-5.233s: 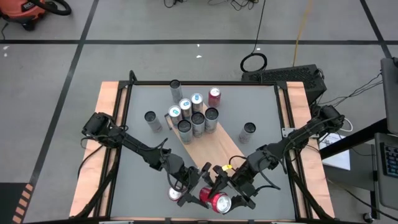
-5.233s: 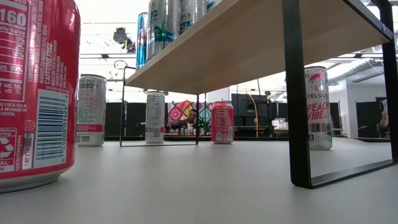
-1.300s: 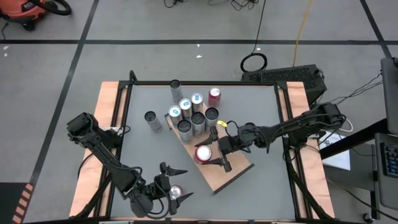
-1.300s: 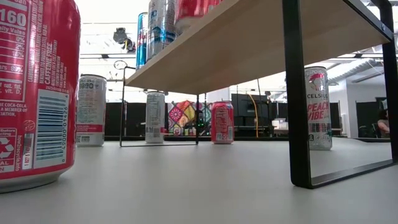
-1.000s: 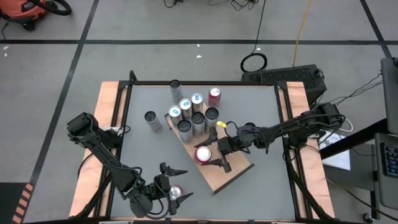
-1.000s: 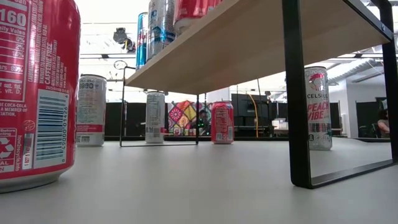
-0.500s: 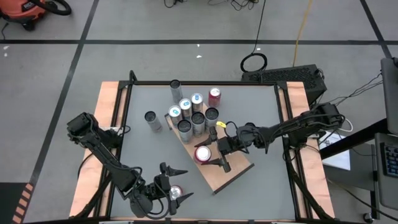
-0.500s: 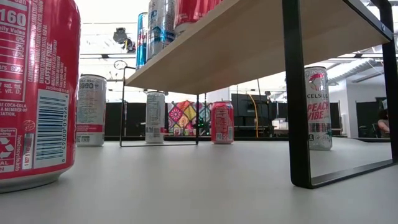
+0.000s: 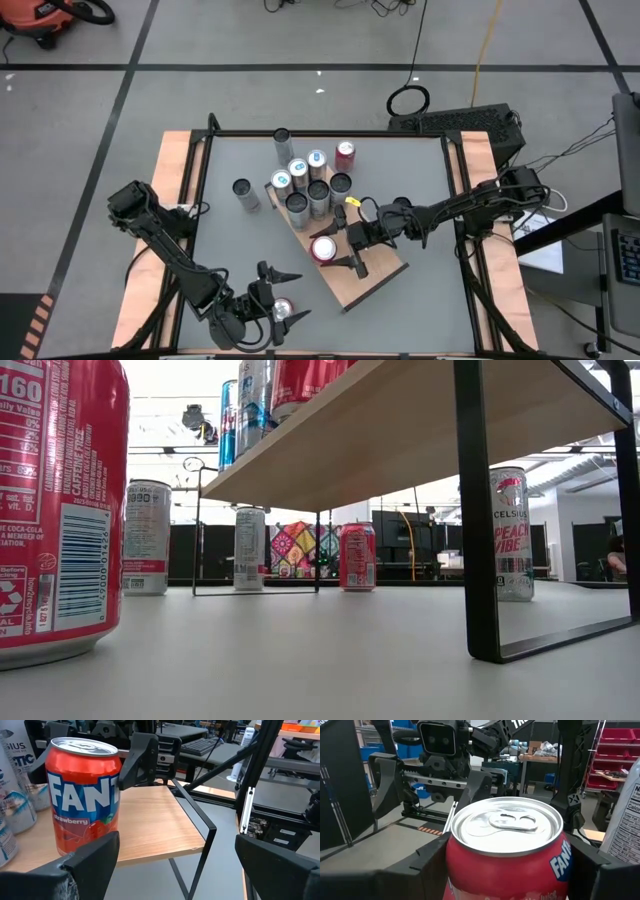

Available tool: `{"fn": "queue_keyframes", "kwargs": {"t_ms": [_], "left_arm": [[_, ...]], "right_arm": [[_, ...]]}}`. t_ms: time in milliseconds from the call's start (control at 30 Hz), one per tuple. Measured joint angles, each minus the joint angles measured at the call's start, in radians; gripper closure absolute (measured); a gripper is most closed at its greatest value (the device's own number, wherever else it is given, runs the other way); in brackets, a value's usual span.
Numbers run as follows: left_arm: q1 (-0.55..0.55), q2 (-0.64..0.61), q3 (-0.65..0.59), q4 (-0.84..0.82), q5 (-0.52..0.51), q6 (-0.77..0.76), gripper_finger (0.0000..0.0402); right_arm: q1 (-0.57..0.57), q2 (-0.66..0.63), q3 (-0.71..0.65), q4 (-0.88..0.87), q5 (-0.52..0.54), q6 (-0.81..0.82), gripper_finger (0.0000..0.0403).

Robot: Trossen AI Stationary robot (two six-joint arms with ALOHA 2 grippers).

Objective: Place canned beverage on shelf
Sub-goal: Put the top right orange soda can on the shelf, then put the bottom orange soda can on the shelf aligned with the other orange soda can

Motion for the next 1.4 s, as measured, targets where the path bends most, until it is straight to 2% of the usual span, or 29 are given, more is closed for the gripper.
{"fn": "queue_keyframes", "kwargs": {"t_ms": [200, 533, 1067, 1200, 1400], "left_arm": [[0.000, 0.000, 0.000, -0.002, 0.002, 0.001, 0.0004], [0.000, 0.000, 0.000, -0.003, 0.002, 0.002, 0.0004], [0.000, 0.003, 0.000, -0.002, 0.002, 0.003, 0.0004], [0.000, 0.006, -0.001, -0.006, 0.003, 0.003, 0.0004], [-0.002, -0.007, 0.007, -0.008, 0.020, 0.030, 0.0004]], "right_arm": [[0.000, 0.000, 0.000, 0.000, 0.000, 0.003, 0.0132], [-0.001, 0.001, 0.000, 0.017, 0.026, 0.011, 0.0084], [-0.005, -0.019, 0.000, 0.045, 0.027, -0.003, 0.0081], [0.001, -0.070, 0.000, 0.007, 0.054, -0.009, 0.0081], [0.031, -0.217, -0.001, -0.214, 0.101, -0.036, 0.0081]]}}
